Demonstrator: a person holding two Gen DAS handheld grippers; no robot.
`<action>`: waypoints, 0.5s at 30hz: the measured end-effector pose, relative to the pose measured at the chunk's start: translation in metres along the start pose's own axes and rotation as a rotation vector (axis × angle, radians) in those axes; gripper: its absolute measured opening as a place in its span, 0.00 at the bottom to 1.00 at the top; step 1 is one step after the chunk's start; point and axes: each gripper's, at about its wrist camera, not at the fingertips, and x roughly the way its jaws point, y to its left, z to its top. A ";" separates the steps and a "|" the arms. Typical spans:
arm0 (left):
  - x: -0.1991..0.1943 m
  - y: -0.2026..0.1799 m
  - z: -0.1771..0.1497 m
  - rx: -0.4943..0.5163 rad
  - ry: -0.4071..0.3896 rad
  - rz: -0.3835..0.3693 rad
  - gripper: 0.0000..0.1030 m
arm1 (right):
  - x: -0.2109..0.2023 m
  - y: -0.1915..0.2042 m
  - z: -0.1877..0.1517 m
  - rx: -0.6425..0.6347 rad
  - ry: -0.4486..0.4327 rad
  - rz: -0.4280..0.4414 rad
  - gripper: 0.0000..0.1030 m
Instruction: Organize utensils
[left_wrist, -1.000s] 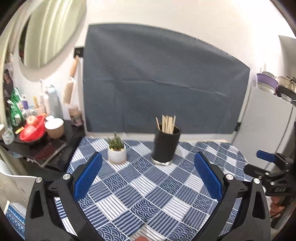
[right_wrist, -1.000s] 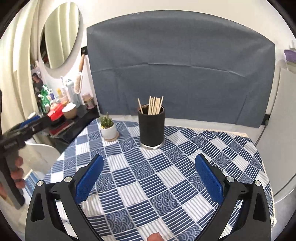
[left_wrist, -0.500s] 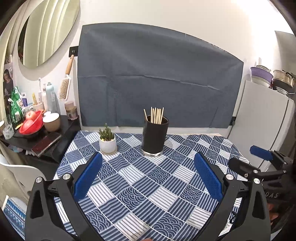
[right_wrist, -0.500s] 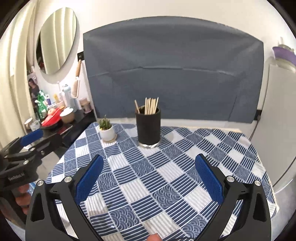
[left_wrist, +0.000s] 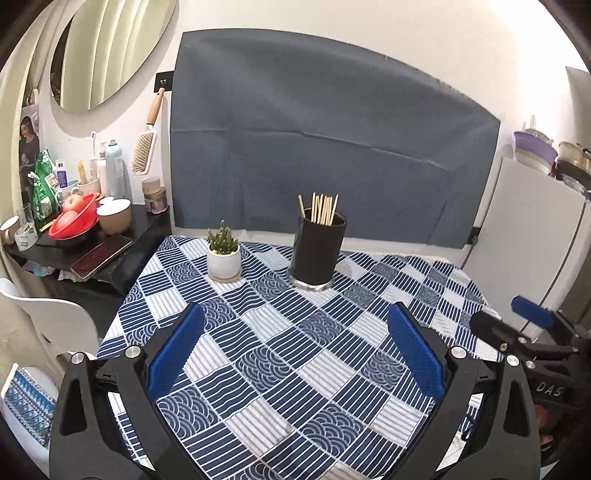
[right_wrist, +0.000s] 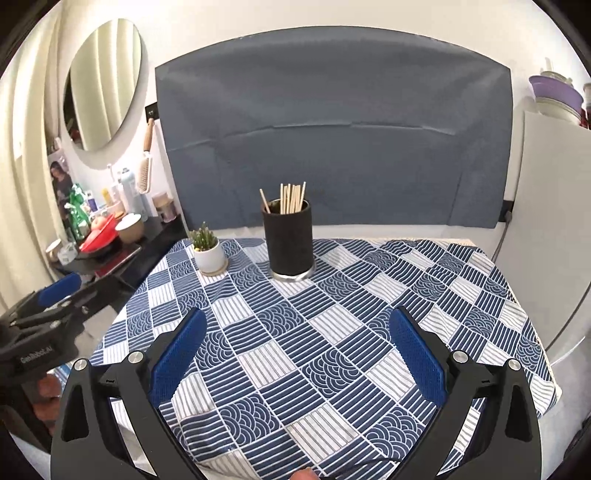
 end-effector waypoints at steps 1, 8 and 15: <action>0.000 -0.001 0.000 0.002 0.003 0.000 0.94 | 0.000 0.000 0.000 -0.003 0.000 0.004 0.92; -0.001 -0.006 -0.001 0.019 0.006 -0.014 0.94 | -0.002 -0.002 0.000 0.001 -0.010 0.008 0.92; 0.000 -0.012 0.000 0.035 0.010 -0.025 0.94 | -0.001 -0.004 0.000 0.007 -0.006 0.009 0.92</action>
